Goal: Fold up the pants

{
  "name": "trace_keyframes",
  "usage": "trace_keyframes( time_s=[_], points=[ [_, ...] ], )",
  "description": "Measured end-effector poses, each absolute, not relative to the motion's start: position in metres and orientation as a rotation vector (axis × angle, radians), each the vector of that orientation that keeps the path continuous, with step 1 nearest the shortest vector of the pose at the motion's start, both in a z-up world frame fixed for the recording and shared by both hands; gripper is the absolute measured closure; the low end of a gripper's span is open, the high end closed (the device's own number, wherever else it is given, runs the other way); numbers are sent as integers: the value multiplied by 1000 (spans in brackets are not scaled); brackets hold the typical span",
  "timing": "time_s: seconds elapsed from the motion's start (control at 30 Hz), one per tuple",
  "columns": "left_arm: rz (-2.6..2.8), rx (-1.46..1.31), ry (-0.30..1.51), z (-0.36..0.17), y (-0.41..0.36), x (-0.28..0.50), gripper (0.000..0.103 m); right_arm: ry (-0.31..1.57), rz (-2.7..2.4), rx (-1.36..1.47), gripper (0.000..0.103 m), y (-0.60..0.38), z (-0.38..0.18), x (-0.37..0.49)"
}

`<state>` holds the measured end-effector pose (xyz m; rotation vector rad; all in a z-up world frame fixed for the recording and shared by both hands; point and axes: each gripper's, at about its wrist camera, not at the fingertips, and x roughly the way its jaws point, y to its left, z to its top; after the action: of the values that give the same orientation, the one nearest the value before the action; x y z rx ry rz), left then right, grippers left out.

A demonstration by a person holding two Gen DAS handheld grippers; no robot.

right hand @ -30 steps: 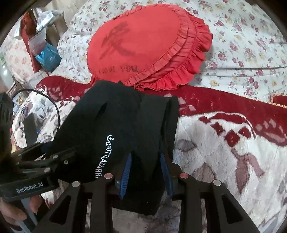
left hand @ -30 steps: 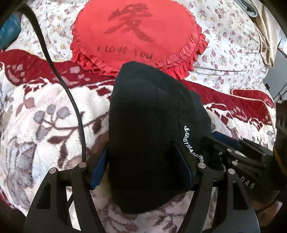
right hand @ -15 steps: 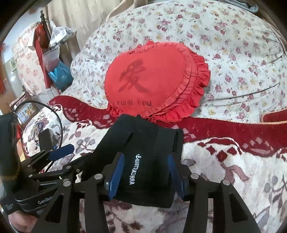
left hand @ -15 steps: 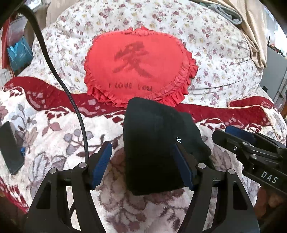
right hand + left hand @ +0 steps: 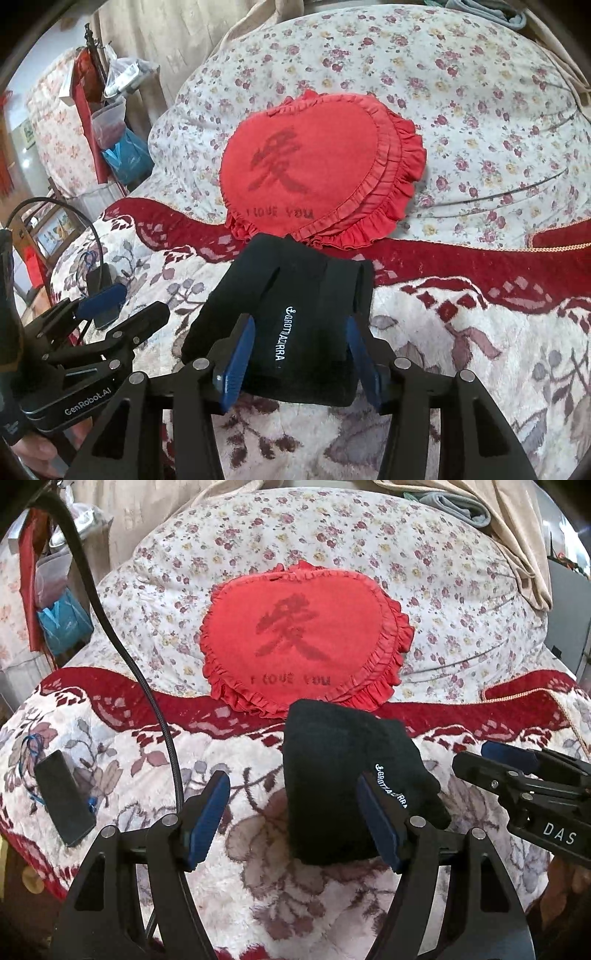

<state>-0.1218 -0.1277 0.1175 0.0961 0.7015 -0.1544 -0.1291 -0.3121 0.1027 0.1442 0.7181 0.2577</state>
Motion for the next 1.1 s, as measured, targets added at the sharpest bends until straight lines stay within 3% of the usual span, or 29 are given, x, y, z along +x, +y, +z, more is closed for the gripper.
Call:
trace_keyframes(
  time_s=[1.1],
  points=[
    [-152,72,702,118,-125,-126,31,732,262,146,45,-304,101,-134]
  ],
)
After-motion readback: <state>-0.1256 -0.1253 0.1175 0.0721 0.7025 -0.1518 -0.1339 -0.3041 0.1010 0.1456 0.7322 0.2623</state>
